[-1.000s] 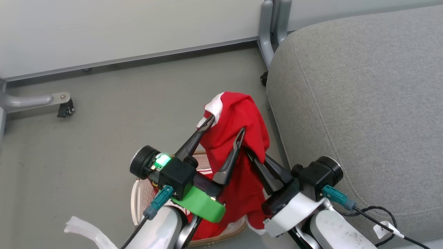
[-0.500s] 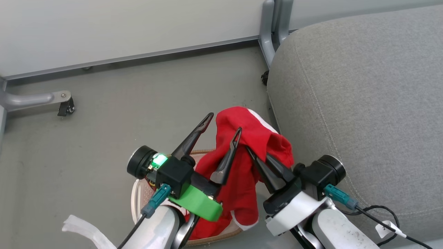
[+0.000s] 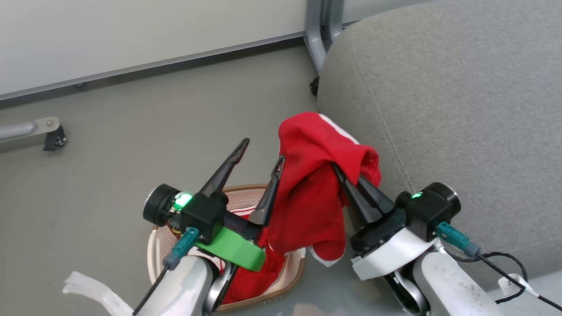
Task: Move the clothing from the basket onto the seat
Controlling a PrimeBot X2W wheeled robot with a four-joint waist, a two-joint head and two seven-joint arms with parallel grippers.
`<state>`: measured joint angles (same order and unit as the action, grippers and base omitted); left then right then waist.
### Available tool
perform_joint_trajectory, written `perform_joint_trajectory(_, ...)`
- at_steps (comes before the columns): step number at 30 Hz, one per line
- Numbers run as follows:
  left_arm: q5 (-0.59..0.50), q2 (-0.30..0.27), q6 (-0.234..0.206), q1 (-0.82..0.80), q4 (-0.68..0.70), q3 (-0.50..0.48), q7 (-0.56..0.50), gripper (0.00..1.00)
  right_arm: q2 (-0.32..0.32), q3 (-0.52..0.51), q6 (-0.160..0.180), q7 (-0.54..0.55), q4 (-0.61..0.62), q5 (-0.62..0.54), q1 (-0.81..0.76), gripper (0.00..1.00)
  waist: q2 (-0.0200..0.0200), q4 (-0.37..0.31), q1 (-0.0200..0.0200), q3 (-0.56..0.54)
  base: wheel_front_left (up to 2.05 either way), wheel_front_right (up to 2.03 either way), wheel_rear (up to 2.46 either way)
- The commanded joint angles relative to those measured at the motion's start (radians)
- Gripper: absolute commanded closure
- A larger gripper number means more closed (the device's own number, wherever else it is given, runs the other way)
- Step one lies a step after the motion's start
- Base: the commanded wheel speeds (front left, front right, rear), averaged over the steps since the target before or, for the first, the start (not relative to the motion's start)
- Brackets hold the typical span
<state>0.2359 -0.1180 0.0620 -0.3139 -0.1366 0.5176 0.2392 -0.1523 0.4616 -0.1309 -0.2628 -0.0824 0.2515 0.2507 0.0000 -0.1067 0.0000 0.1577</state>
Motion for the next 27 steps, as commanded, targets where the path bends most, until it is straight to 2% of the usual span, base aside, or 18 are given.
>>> perform_joint_trajectory(1, 0.002, -0.016, -0.009, -0.016, -0.006, -0.012, 0.008, 0.00, -0.003, -0.014, 0.000, -0.003, 0.015, -0.007, -0.001, 1.00, 0.0000, -0.045, 0.0000, 0.026, 0.00, 0.00, 0.00)
perform_joint_trajectory(16, 0.024, -0.114, -0.073, 0.081, 0.019, -0.167, 0.026, 0.00, 0.025, -0.139, 0.000, -0.003, 0.130, -0.028, -0.050, 1.00, 0.0000, -0.267, 0.0000, 0.075, 0.00, 0.00, 0.00)
perform_joint_trajectory(27, -0.008, -0.158, -0.067, 0.110, 0.060, -0.206, 0.025, 0.00, 0.054, -0.216, 0.000, -0.003, 0.187, -0.026, -0.089, 1.00, 0.0000, -0.382, 0.0000, 0.141, 0.00, 0.00, 0.00)
